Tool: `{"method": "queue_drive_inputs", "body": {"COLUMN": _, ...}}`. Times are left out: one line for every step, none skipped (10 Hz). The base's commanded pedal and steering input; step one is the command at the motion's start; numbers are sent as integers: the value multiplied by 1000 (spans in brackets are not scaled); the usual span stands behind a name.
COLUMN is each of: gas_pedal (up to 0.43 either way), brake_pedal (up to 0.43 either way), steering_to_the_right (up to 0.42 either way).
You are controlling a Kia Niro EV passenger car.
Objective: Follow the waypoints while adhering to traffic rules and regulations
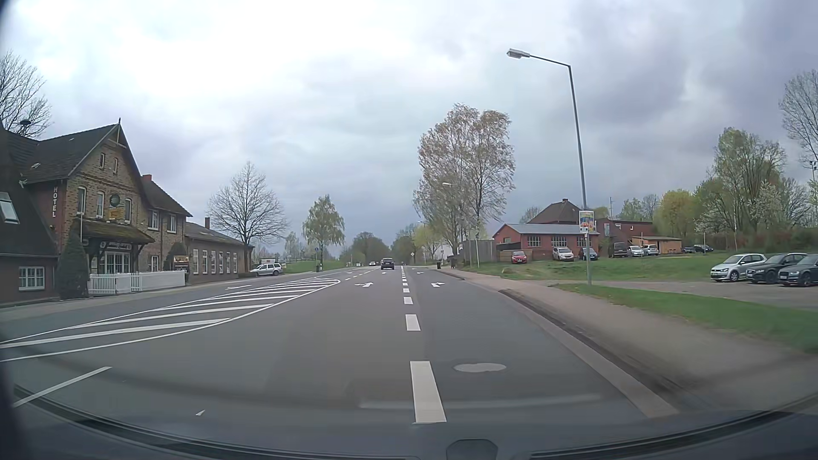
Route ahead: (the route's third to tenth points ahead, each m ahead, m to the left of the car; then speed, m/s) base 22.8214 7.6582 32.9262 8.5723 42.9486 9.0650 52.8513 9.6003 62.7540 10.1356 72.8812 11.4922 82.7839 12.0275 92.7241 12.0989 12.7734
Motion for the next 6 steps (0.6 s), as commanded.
{"method": "queue_drive_inputs", "body": {"gas_pedal": 177, "brake_pedal": 0, "steering_to_the_right": 1}}
{"method": "queue_drive_inputs", "body": {"gas_pedal": 177, "brake_pedal": 0, "steering_to_the_right": 0}}
{"method": "queue_drive_inputs", "body": {"gas_pedal": 177, "brake_pedal": 0, "steering_to_the_right": -1}}
{"method": "queue_drive_inputs", "body": {"gas_pedal": 177, "brake_pedal": 0, "steering_to_the_right": -1}}
{"method": "queue_drive_inputs", "body": {"gas_pedal": 177, "brake_pedal": 0, "steering_to_the_right": -3}}
{"method": "queue_drive_inputs", "body": {"gas_pedal": 177, "brake_pedal": 0, "steering_to_the_right": -6}}
